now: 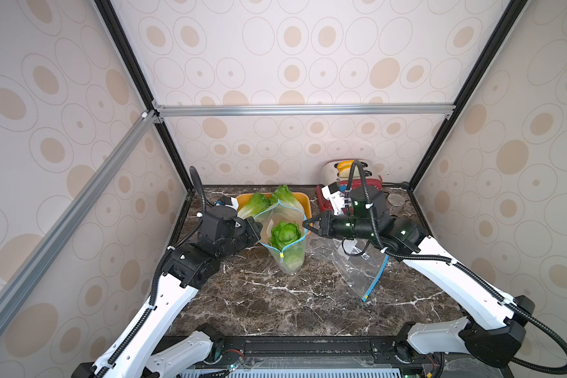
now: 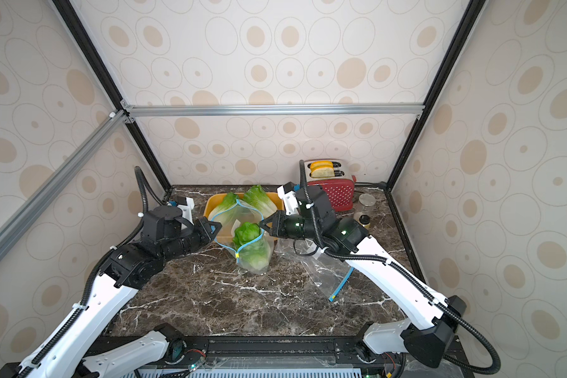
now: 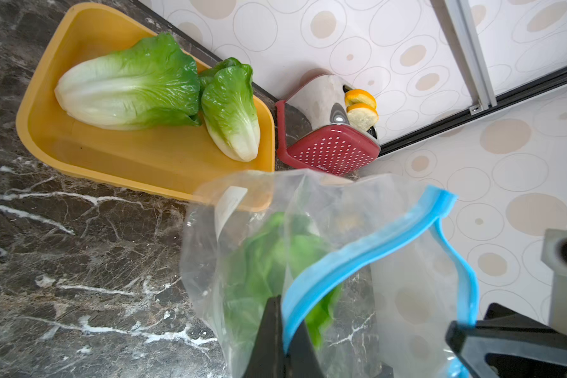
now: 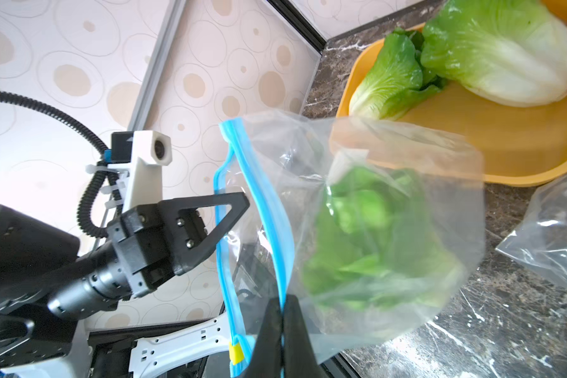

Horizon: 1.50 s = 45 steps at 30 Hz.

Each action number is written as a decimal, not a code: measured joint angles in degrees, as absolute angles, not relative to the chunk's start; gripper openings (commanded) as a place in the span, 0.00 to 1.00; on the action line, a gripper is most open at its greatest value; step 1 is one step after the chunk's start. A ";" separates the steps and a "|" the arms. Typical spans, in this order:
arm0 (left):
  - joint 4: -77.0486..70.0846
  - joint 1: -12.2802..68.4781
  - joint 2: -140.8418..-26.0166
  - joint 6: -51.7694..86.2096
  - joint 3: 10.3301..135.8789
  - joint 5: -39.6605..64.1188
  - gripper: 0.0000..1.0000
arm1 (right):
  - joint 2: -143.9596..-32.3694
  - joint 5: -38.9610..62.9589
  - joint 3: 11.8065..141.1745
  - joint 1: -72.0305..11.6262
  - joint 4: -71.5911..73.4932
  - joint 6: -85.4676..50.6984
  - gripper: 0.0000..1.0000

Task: Put the chinese cabbages into a zipper bag and zip it
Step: Adjust the zipper food storage bag at the center of the board.

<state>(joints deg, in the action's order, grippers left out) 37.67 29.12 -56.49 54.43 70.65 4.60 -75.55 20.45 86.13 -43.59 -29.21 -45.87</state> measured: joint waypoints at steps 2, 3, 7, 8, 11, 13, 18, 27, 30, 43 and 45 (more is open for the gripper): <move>37.76 29.12 -56.80 54.37 72.12 4.67 0.00 | -75.57 20.40 88.31 -44.36 -30.89 -45.06 0.00; 37.85 29.12 -57.12 54.28 73.06 4.82 0.00 | -76.03 20.58 89.86 -44.80 -32.34 -44.62 0.00; 39.79 29.08 -59.16 52.69 78.65 4.49 0.00 | -77.56 21.89 92.33 -46.46 -32.56 -44.34 0.00; 40.14 29.08 -59.18 52.34 79.42 4.14 0.00 | -77.69 22.50 92.09 -46.76 -32.16 -44.49 0.00; 41.91 29.04 -58.19 51.09 80.34 2.83 0.00 | -79.26 23.81 92.07 -47.37 -31.51 -44.53 0.00; 43.90 28.95 -57.41 50.33 80.34 1.63 0.00 | -80.73 24.27 91.59 -47.75 -30.37 -44.53 0.00; 50.35 26.92 -56.36 47.88 80.16 -1.34 0.00 | -85.23 24.93 91.20 -50.00 -28.14 -44.40 0.00; 62.92 23.86 -60.25 40.62 85.52 -9.82 0.00 | -94.00 27.92 91.72 -52.12 -20.78 -44.84 0.02; 66.61 23.70 -62.24 38.02 89.86 -13.85 0.00 | -97.89 28.71 93.34 -53.34 -17.89 -45.19 0.03; 65.54 23.14 -65.69 34.11 83.42 -17.02 0.00 | -102.96 26.61 91.96 -52.27 -15.33 -45.32 0.09; 63.77 23.14 -65.76 34.46 79.31 -15.33 0.00 | -102.98 25.96 90.21 -51.24 -16.10 -44.99 0.12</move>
<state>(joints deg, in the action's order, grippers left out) 63.77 23.14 -65.76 34.46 79.31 -15.33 -102.98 25.96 90.21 -51.24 -16.10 -44.99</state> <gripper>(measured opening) 0.047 0.092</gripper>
